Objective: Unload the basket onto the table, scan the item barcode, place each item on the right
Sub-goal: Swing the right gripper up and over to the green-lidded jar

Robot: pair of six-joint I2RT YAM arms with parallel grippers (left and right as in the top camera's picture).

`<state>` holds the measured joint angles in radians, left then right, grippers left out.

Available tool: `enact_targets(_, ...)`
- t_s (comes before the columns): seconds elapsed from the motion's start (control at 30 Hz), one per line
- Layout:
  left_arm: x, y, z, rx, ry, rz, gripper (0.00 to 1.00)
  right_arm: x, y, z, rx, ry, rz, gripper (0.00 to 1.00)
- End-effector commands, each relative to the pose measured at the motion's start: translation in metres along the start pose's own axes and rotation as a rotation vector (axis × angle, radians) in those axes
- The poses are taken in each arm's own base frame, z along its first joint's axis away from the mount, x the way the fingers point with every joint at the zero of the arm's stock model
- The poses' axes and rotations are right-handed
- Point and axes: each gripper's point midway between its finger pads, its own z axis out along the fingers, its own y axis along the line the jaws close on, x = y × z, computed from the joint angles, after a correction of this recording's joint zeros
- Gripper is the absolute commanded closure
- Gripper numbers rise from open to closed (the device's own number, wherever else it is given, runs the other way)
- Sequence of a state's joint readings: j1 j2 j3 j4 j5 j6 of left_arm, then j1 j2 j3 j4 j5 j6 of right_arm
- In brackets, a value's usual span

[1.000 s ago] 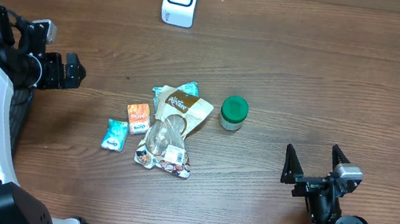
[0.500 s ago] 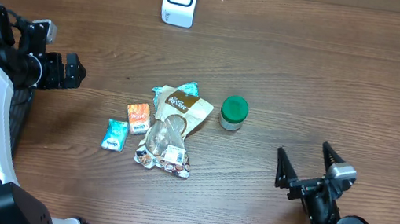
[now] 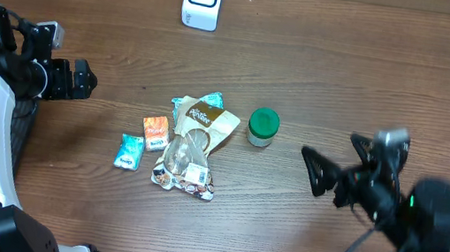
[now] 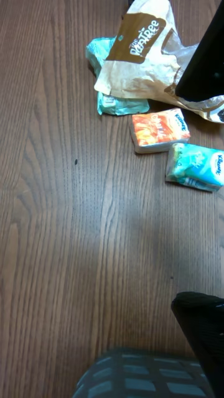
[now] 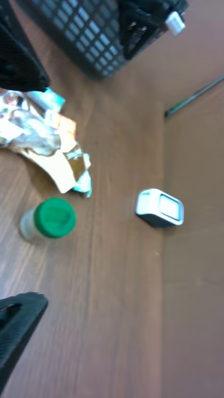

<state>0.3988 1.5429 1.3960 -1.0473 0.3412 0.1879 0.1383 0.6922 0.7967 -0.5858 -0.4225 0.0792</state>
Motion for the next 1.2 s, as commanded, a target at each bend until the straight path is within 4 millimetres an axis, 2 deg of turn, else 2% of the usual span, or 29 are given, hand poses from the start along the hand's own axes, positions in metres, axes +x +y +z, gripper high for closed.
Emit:
enact_targets(0.0,-0.007,-0.006,-0.005,0.013,-0.023,0.035,0.0,-0.04,0.011,0.011,-0.041,0.085,0.04,0.0)
enact_targets(0.13,-0.007,-0.006,-0.005,0.013,-0.023,0.035,0.0,-0.068,0.008,0.024,-0.019,0.194,0.095,0.0)
enact_targets(0.23,-0.007,-0.006,-0.005,0.013,-0.023,0.035,0.0,-0.078,-0.002,0.037,0.027,0.292,0.138,0.0)
enact_targets(0.33,-0.007,-0.005,-0.005,0.013,-0.023,0.035,0.01,-0.078,-0.015,0.055,0.065,0.383,0.179,0.0)
enact_targets(0.5,-0.007,-0.006,-0.005,0.013,-0.023,0.035,0.0,-0.071,-0.032,0.092,0.062,0.428,0.211,0.0)
enact_targets(0.63,-0.007,-0.005,-0.005,0.013,-0.023,0.035,0.0,-0.069,-0.036,0.122,0.005,0.43,0.237,0.0)
enact_targets(0.73,-0.007,-0.005,-0.005,0.013,-0.022,0.035,0.0,-0.057,-0.046,0.145,0.05,0.457,0.367,0.0)
enact_targets(0.87,-0.007,-0.005,-0.005,0.013,-0.022,0.035,0.0,-0.026,-0.065,0.176,0.231,0.507,0.492,0.0)
enact_targets(1.03,-0.007,-0.005,-0.005,0.013,-0.022,0.035,0.0,0.007,-0.057,0.202,0.363,0.556,0.568,0.02)
enact_targets(1.17,-0.007,-0.005,-0.005,0.013,-0.022,0.035,0.0,0.029,-0.054,0.204,0.535,0.556,0.647,0.06)
